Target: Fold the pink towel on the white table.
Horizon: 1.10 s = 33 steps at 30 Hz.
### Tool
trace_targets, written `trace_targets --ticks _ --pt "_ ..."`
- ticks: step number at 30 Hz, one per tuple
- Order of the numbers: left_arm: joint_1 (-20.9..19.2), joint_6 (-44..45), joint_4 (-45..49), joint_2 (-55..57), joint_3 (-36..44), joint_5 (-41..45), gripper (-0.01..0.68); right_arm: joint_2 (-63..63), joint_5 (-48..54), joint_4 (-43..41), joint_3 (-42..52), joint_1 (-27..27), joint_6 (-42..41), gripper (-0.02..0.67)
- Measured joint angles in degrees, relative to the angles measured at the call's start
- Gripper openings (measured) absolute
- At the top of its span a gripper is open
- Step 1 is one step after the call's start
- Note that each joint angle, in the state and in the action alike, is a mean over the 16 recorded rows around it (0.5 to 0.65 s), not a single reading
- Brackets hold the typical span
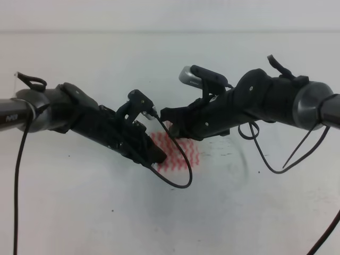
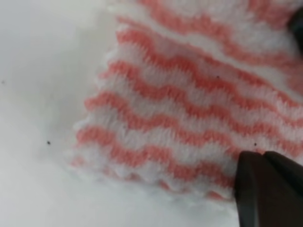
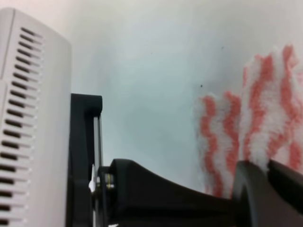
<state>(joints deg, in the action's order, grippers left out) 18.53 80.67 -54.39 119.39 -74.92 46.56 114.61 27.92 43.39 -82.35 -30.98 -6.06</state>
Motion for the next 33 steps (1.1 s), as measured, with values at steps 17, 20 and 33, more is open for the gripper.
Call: trace_targets --ticks 17,20,33 --pt "0.0 0.1 -0.7 -0.1 -0.1 0.3 -0.005 0.2 -0.8 -0.2 0.0 -0.8 -0.4 -0.016" --pt "0.0 0.0 -0.7 -0.2 -0.1 0.4 -0.004 0.2 -0.9 -0.5 0.0 -0.8 -0.5 -0.017" --pt "-0.1 -0.2 0.4 -1.6 -0.1 0.8 -0.004 0.2 -1.0 -1.0 0.0 -0.8 -0.5 -0.017"
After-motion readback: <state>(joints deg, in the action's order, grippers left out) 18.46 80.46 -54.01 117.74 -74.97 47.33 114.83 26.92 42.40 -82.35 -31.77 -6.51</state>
